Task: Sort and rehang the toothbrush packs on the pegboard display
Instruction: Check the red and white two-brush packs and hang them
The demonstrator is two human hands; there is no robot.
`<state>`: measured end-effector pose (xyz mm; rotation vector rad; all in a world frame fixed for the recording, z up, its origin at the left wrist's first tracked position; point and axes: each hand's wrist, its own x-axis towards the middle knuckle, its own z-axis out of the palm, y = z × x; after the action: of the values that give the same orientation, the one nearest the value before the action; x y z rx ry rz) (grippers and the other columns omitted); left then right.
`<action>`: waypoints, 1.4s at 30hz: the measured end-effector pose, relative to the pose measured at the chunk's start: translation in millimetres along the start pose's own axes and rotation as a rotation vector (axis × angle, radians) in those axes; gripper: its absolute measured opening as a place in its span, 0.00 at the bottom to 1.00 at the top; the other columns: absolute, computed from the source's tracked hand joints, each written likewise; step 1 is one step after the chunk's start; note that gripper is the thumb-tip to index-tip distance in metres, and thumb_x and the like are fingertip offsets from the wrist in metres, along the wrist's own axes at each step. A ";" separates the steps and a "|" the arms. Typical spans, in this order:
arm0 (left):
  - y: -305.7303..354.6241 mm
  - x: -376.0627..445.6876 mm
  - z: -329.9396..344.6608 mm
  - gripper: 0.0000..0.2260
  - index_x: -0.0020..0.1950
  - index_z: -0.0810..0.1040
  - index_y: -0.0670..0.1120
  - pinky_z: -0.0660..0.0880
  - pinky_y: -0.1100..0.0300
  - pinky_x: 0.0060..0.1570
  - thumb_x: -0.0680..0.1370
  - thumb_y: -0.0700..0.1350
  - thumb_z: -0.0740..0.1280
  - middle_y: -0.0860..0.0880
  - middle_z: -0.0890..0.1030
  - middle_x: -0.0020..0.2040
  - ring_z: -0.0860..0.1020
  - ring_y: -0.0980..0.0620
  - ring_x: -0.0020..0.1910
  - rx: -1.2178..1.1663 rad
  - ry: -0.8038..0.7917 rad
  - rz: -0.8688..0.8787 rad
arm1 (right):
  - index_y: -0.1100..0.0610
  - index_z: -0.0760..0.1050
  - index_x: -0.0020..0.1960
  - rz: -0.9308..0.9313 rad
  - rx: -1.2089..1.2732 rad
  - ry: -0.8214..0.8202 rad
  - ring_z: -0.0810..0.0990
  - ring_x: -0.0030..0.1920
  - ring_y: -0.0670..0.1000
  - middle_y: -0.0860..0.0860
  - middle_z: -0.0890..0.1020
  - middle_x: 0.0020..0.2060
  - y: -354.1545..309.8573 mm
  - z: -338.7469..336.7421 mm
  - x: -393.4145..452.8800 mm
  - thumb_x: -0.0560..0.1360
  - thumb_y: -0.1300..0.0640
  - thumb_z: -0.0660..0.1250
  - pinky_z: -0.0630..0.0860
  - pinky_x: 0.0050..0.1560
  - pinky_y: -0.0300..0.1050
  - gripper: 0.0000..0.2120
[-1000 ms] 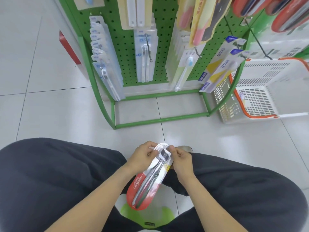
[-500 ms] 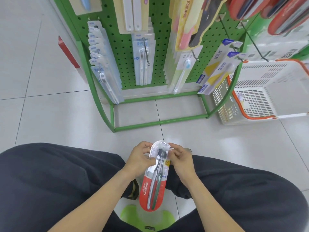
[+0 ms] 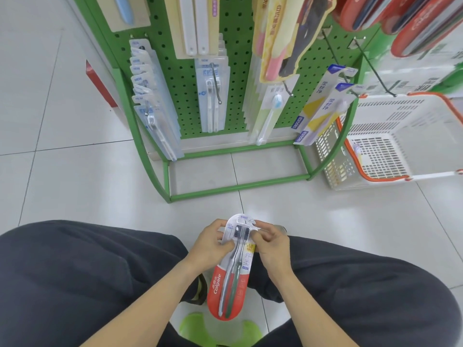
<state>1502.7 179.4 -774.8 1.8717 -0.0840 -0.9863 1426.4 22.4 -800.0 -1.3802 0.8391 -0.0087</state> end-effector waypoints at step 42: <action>-3.8 4.4 5.0 0.14 0.57 0.78 0.49 0.81 0.62 0.45 0.75 0.46 0.76 0.52 0.86 0.50 0.85 0.53 0.46 -0.072 0.046 -0.038 | 0.63 0.83 0.52 0.057 0.064 -0.028 0.88 0.43 0.57 0.57 0.88 0.42 -4.1 -1.6 -6.4 0.73 0.62 0.77 0.83 0.43 0.45 0.09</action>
<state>1501.1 175.8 -781.4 1.8348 0.0142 -0.9589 1422.9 23.1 -793.1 -1.2937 0.8473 0.0279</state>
